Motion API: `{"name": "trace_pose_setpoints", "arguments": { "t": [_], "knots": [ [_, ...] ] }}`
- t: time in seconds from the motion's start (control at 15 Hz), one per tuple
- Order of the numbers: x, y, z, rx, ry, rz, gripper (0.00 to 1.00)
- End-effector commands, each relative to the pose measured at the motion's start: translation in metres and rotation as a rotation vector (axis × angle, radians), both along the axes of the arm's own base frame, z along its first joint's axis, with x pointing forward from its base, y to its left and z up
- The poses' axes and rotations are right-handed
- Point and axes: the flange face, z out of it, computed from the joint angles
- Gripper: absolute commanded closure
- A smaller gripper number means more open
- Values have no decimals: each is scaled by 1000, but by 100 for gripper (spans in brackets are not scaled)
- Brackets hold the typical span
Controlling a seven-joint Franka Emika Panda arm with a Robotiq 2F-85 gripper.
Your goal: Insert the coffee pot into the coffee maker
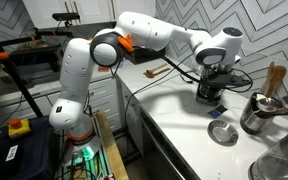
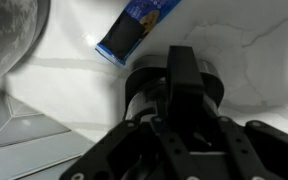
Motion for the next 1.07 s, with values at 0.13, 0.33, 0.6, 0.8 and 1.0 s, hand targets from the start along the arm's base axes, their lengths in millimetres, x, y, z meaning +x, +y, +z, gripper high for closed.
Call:
{"name": "trace_pose_setpoints", "arguments": {
  "t": [0.13, 0.33, 0.6, 0.8, 1.0],
  "knots": [
    [-5, -9, 1, -5, -31, -12, 16],
    [-10, -14, 4, -6, -31, -17, 0],
    [-32, -21, 4, 14, -1, -32, 0],
    [-62, -20, 4, 48, -13, -20, 0],
    [-95, -16, 17, 115, -67, -24, 0]
  ]
}}
